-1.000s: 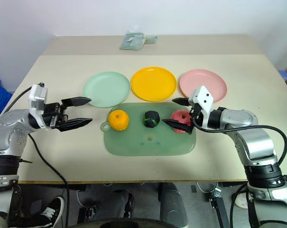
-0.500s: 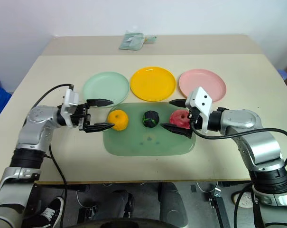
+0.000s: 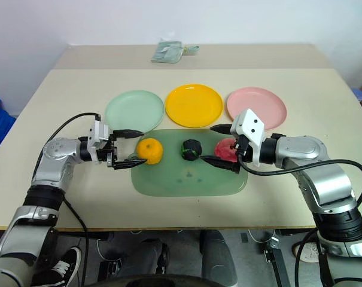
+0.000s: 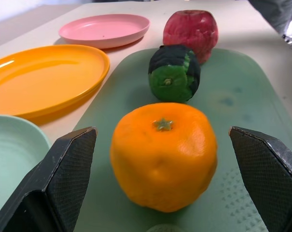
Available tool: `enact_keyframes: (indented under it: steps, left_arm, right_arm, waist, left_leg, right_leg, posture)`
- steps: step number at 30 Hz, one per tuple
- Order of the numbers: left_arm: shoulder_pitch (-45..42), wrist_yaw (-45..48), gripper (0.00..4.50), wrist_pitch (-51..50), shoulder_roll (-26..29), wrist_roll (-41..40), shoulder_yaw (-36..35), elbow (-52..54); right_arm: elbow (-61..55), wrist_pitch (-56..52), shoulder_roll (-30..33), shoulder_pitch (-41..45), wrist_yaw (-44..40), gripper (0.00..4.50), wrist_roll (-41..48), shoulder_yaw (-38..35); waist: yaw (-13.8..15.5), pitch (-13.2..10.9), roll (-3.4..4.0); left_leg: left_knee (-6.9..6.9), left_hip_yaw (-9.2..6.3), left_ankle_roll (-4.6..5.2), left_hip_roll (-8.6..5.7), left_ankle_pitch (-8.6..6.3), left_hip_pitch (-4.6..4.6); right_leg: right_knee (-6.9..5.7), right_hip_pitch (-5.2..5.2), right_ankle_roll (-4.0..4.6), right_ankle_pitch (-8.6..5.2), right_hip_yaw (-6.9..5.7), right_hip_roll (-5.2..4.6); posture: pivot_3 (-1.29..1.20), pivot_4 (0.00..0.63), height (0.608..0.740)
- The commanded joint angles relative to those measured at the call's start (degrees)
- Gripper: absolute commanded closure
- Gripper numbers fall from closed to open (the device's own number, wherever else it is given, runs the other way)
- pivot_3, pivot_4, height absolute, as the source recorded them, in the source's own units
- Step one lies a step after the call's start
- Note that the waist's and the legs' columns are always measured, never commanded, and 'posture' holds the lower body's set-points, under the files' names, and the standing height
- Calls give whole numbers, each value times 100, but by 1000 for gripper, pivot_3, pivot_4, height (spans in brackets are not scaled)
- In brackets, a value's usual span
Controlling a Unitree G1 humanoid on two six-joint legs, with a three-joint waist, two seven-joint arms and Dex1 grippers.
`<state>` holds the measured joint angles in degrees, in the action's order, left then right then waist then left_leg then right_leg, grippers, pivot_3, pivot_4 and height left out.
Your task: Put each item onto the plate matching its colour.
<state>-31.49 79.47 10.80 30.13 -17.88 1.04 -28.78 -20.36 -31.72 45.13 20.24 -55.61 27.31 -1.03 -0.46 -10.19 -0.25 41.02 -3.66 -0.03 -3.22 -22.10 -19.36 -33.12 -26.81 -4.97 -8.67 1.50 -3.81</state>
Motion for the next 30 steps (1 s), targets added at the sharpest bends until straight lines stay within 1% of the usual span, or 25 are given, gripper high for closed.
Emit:
enact_keyframes:
  steps: [1, 6, 8, 11, 12, 15, 19, 22, 25, 28, 30]
  left_arm:
    - [-126, -192, 0, 375, -137, 210, 61, -207]
    - [-227, -139, 0, 417, -293, 274, 120, -361]
    - [-263, -105, 524, 381, -308, 316, 173, -411]
    - [-314, -227, 1567, 521, -332, 422, 209, -479]
    - [-343, -292, 1631, 577, -351, 457, 205, -498]
    - [-474, -377, 1631, 604, -399, 432, 171, -529]
    - [-1056, -841, 1631, 274, -654, 280, -37, -615]
    - [-2065, -1985, 1631, 450, -1034, 616, -162, -1498]
    - [-2848, -2949, 1631, 809, -1426, 1103, -3, -2570]
    - [-3416, -3698, 1631, 1039, -1851, 1408, 47, -3495]
    - [-3629, -4143, 1631, 1116, -2096, 1590, 62, -3943]
  right_arm:
    - [0, 157, 12, 105, 4, 37, -19, -109]
    - [26, 185, -19, 84, 34, 37, -5, -135]
    - [62, 212, -29, 79, 59, 0, -34, -123]
    - [83, 229, -54, 83, 128, 0, -49, -132]
    - [96, 234, -66, 86, 165, 0, -52, -146]
    - [144, 276, -116, 117, 271, 0, -62, -175]
    - [556, 260, -450, 478, 851, 0, -135, -371]
    - [853, 280, -436, 647, 1015, 0, -443, -236]
    - [1133, 351, -607, 898, 1291, 0, -643, -198]
    - [1189, 364, -712, 1021, 1421, 0, -743, -194]
    - [1073, 322, -718, 994, 1457, 0, -760, -197]
  waist:
    - [0, 0, 0]
    - [-3, 0, 0]
    - [-4, 0, 0]
    - [-6, 0, 0]
    - [-4, 0, 0]
    - [-3, 0, 0]
    - [16, -1, -1]
    - [114, -2, -4]
    - [121, 0, -3]
    - [120, 0, -3]
    - [118, 0, -3]
  left_leg:
    - [0, 0, 0, 0, 0, 0]
    - [0, 0, -1, 0, 1, 0]
    - [0, 0, 0, 0, 0, 0]
    - [0, 0, 4, 0, -2, 0]
    - [0, 0, 4, 0, -2, 0]
    - [0, 0, 2, 0, -1, 0]
    - [6, 0, 1, -1, 0, -2]
    - [13, 0, -3, -5, 2, -4]
    - [7, 16, -10, -10, 6, -3]
    - [4, 21, -5, -22, 3, -4]
    - [5, 21, -1, -26, 1, -8]
  right_leg:
    - [0, 1, 0, 0, 0, 0]
    - [0, 0, 0, 0, 0, 0]
    - [-1, 0, 0, 0, 0, 0]
    - [-1, 0, 0, 0, 0, 0]
    - [-1, 0, 0, 0, 0, 0]
    - [-1, 0, 0, 0, 0, 0]
    - [-1, 0, -1, 1, 0, 0]
    - [-3, 1, -1, 1, 0, -1]
    - [2, 3, -1, 2, -2, 0]
    - [6, 3, -1, 2, 0, -3]
    - [9, 2, -1, 2, 0, -4]
  posture:
    - [0, 150, 740]
    - [0, 150, 740]
    - [0, 150, 740]
    - [0, 150, 740]
    - [0, 150, 740]
    - [0, 150, 740]
    - [0, 150, 740]
    - [0, 150, 740]
    - [0, 150, 740]
    - [0, 150, 740]
    - [0, 150, 740]
